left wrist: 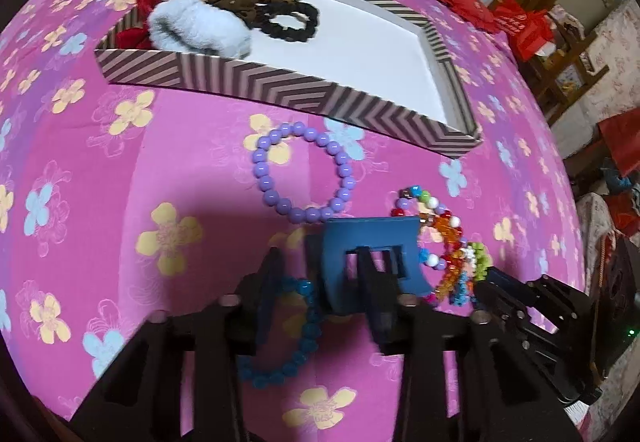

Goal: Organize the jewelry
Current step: 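Lift the blue clip with the left gripper while the right grasps a multicolor bead bracelet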

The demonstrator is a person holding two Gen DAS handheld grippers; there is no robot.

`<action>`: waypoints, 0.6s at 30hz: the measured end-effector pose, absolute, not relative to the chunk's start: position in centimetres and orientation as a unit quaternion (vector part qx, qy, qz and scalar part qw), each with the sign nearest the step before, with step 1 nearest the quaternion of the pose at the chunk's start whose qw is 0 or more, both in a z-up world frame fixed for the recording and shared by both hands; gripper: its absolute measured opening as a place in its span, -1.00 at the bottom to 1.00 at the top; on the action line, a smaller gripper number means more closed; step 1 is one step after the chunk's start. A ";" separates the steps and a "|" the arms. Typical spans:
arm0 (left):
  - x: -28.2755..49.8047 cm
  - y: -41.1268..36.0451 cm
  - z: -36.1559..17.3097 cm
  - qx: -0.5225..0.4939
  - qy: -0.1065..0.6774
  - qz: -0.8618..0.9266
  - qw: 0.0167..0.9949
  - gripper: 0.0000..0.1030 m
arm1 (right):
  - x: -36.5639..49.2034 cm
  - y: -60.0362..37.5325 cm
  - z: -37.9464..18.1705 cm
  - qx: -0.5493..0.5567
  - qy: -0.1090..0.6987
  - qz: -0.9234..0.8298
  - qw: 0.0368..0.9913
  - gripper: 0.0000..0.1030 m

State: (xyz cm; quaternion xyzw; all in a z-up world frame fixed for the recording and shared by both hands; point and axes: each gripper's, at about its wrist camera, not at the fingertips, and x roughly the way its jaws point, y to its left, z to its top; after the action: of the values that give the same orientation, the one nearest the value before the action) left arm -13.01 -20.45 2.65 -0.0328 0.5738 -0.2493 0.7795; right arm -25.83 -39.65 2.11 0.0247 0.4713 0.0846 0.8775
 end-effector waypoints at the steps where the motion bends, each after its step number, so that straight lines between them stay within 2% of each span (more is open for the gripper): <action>1: -13.1 -20.6 2.7 -0.031 0.573 -0.255 0.778 -0.73 | -25.9 -39.6 2.2 0.023 0.473 0.085 0.877 -0.78; 7: -13.5 -20.7 3.5 -0.016 0.556 -0.262 0.789 -0.78 | -26.6 -40.6 3.6 0.050 0.463 0.094 0.880 -0.77; 18: -13.0 -19.3 7.2 -0.041 0.523 -0.271 0.807 -0.85 | -25.9 -41.0 10.3 0.040 0.398 0.099 0.911 -0.77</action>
State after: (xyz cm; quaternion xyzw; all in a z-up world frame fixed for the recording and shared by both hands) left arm -12.96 -19.28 7.24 -0.0409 0.5230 -0.2707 0.8072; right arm -25.93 -40.99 10.30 0.0397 0.3978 0.0986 0.9113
